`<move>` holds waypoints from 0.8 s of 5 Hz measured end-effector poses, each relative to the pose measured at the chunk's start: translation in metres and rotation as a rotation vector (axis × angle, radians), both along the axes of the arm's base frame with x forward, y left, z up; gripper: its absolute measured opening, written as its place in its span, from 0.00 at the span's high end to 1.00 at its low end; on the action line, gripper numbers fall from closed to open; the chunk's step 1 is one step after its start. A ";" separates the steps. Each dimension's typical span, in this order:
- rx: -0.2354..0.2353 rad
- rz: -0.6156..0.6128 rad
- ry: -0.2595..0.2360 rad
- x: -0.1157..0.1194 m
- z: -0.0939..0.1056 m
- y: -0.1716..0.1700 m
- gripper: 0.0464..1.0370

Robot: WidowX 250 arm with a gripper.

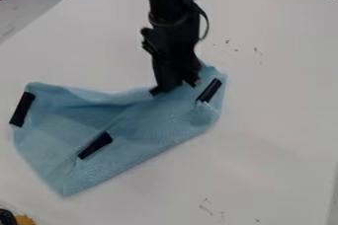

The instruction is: Unfold the cloth from the right side to the top left side

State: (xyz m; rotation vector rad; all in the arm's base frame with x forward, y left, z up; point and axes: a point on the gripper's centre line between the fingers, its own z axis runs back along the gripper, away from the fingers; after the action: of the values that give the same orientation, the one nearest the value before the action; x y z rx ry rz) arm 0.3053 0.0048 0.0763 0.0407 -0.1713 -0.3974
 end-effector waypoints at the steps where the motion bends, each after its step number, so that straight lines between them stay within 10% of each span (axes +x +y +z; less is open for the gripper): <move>1: 0.010 -0.036 -0.022 0.019 0.003 0.030 0.98; 4: -0.076 -0.115 0.028 0.071 -0.050 0.115 0.98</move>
State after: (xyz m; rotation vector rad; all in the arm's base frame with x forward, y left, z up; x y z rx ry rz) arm 0.3765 0.1202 0.0268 -0.0497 -0.1618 -0.5060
